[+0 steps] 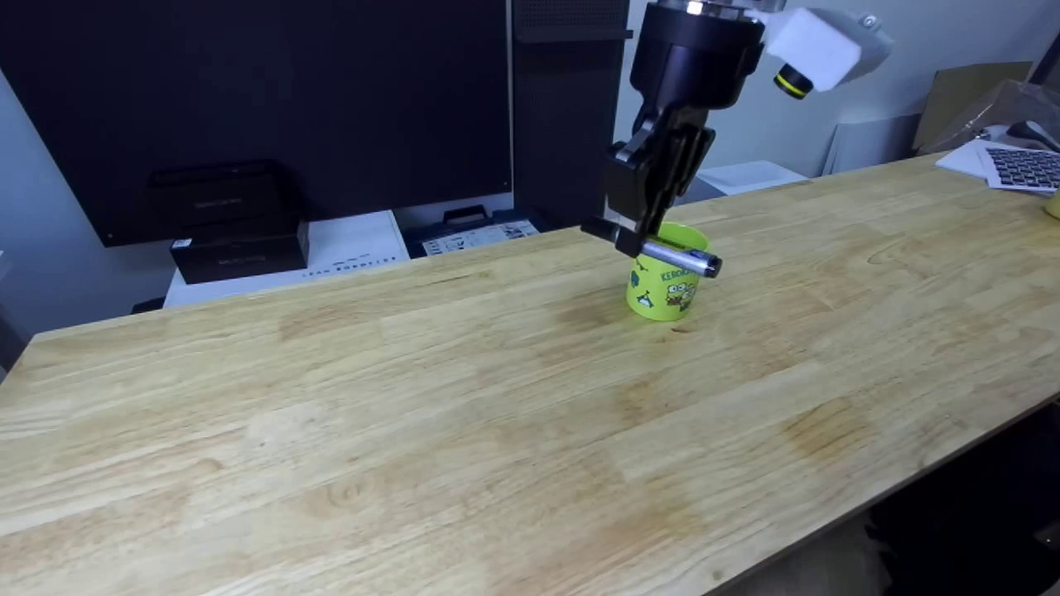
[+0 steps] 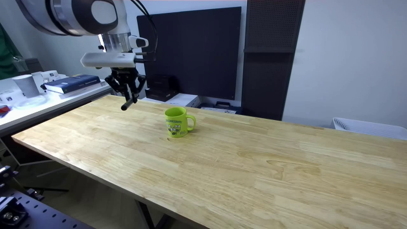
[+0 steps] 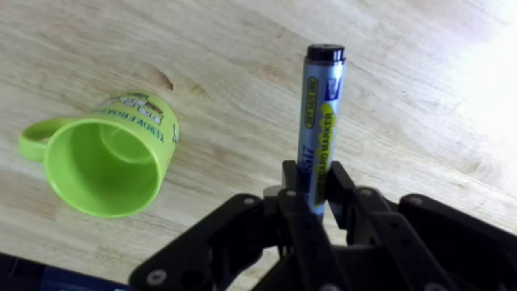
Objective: Pick up the black marker and put it inside the yellow mug
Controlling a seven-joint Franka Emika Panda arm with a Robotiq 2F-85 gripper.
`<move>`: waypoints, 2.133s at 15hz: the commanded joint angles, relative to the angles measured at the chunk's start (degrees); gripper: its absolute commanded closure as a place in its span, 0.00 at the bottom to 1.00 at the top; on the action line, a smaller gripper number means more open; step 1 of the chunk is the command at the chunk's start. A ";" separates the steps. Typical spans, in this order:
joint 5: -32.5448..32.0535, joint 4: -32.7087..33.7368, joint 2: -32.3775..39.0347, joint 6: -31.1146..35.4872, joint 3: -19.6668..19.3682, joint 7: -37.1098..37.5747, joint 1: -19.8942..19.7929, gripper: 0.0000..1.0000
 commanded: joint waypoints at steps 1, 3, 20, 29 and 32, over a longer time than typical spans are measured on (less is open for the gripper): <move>5.38 5.55 0.67 -13.03 -1.02 0.36 -2.80 0.95; 4.83 7.39 0.21 -17.79 -3.97 3.94 -3.14 0.95; 11.86 16.22 3.77 -29.64 -9.13 10.14 -4.79 0.78; 18.09 20.34 6.32 -39.51 -9.99 11.46 -7.79 0.95; 20.86 21.85 7.85 -41.46 -10.87 13.22 -8.89 0.95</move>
